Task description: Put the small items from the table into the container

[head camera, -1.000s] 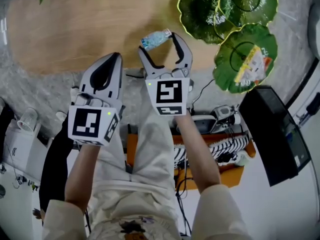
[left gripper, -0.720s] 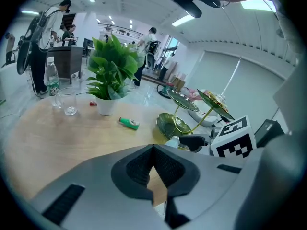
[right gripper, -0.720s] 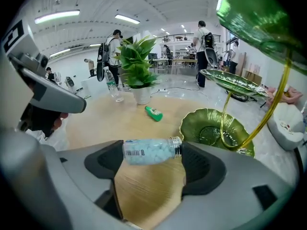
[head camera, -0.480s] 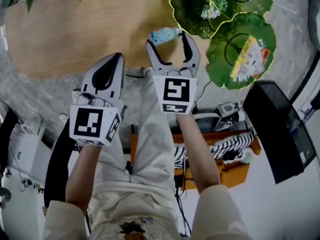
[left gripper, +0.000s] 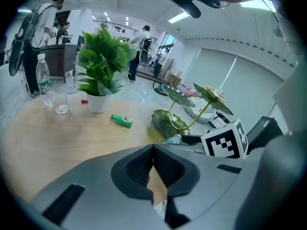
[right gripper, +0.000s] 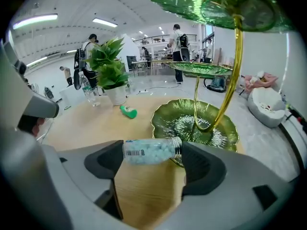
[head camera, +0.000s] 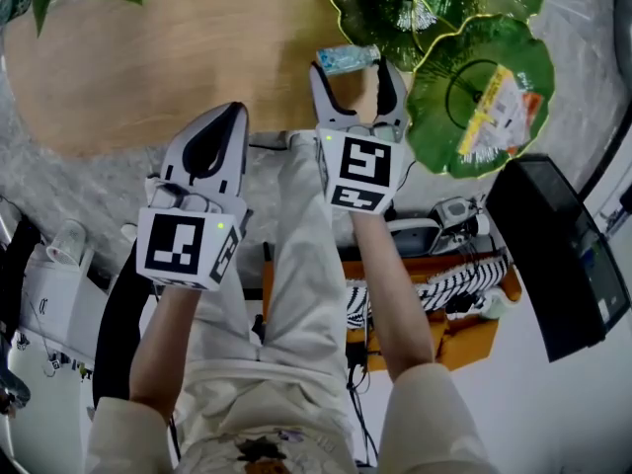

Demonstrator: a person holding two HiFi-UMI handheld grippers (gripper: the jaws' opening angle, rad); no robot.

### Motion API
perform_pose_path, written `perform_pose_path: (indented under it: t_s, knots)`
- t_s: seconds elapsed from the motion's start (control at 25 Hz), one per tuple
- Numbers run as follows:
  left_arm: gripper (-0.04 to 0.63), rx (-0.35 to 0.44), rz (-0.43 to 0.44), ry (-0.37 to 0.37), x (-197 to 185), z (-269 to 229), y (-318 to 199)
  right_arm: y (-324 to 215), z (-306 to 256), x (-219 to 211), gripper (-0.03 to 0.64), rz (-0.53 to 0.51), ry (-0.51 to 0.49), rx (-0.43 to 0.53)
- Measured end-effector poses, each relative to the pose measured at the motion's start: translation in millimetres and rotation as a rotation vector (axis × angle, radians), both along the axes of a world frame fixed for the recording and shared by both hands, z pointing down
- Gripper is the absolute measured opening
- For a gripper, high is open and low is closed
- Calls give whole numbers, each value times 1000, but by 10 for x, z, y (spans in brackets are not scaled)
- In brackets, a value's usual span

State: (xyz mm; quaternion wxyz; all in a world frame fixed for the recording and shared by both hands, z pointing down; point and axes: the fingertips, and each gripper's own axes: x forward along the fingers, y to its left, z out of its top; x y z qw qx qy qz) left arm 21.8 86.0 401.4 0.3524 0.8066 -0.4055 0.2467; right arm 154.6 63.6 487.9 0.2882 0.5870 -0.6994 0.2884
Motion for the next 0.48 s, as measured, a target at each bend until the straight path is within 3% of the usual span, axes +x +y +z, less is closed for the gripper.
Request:
perform_pose_path:
  t_s: [0.48]
  knots:
    - [9, -10, 5, -8, 3, 50, 6, -87, 109, 382, 388, 122, 64, 32]
